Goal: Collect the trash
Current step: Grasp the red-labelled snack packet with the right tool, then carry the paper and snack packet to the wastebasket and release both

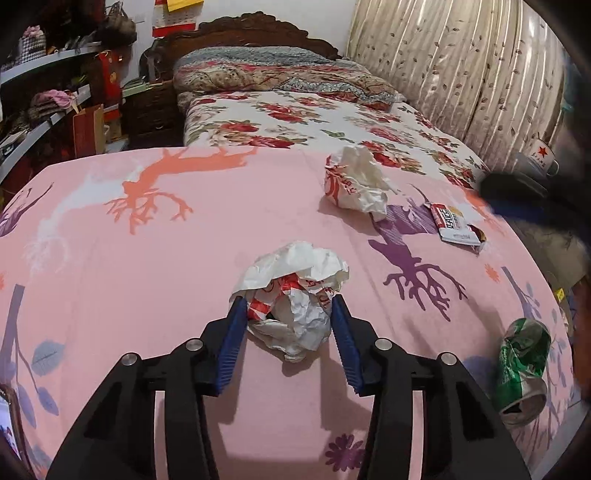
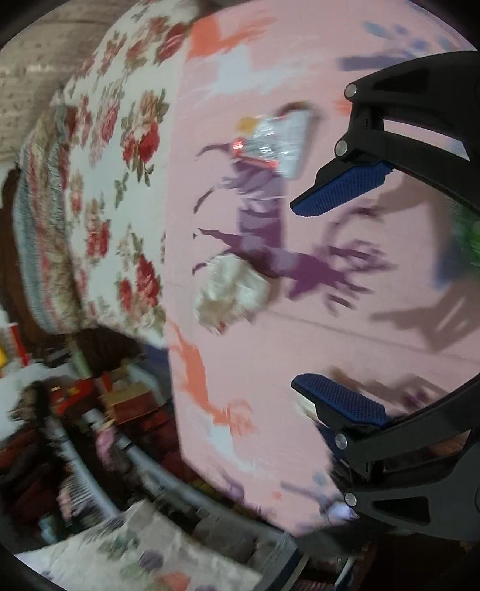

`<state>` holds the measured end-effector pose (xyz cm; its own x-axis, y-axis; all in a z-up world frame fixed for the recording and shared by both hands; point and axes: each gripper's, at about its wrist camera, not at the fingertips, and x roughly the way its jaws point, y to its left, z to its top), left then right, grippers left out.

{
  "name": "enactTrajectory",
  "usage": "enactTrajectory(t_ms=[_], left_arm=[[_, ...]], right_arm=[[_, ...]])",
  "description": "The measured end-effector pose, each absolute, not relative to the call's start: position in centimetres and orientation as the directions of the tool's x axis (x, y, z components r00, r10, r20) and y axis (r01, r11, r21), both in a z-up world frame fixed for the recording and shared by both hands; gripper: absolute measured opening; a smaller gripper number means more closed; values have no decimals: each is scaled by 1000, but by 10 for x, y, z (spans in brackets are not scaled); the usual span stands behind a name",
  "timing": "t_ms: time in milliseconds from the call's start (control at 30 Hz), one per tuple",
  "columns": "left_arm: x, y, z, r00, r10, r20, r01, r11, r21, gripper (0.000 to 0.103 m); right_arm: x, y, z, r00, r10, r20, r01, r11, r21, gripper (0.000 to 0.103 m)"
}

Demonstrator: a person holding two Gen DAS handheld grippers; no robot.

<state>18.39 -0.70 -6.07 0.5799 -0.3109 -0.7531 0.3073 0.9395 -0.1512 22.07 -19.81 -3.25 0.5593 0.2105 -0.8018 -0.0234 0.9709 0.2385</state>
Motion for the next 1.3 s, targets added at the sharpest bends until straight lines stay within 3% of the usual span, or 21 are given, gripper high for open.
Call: enactTrajectory(t_ms=[267, 367, 600, 733, 967, 1000, 1033, 1067, 1100, 1167, 1300], left_arm=[[184, -4, -62, 572, -339, -747, 314, 932, -183, 44], [183, -5, -62, 569, -346, -746, 323, 928, -184, 44], [184, -6, -63, 564, -349, -749, 331, 926, -182, 44], [184, -6, -63, 560, -353, -750, 335, 924, -184, 44], [184, -7, -63, 559, -355, -750, 340, 922, -183, 44], [184, -7, -63, 558, -355, -750, 340, 922, -183, 44], [184, -7, -63, 558, -355, -750, 340, 922, -184, 44], [184, -7, -63, 559, -355, -749, 340, 922, -184, 44], [184, -7, -63, 559, -356, -749, 340, 922, -185, 44], [184, -7, -63, 558, -360, -747, 342, 921, -188, 44], [182, -8, -60, 559, -393, -730, 371, 906, -204, 40]], right_arm=[[324, -188, -77, 399, 170, -901, 43, 978, 204, 89], [324, -203, -70, 426, 206, -881, 55, 966, 253, 89], [309, -286, -55, 481, 119, -868, 200, 950, 241, 89], [293, -326, -74, 456, 62, -888, 303, 927, 220, 89], [284, -328, -112, 398, 58, -915, 304, 933, 191, 88], [282, -326, -114, 393, 50, -918, 291, 940, 176, 84], [278, -316, -113, 399, -6, -917, 246, 964, 100, 66], [277, -309, -112, 404, -37, -914, 209, 977, 52, 55], [273, -305, -111, 417, -17, -909, 186, 980, 67, 40], [265, -307, -107, 424, 22, -905, 191, 975, 114, 31], [241, -314, -92, 469, 37, -882, 181, 974, 137, 30]])
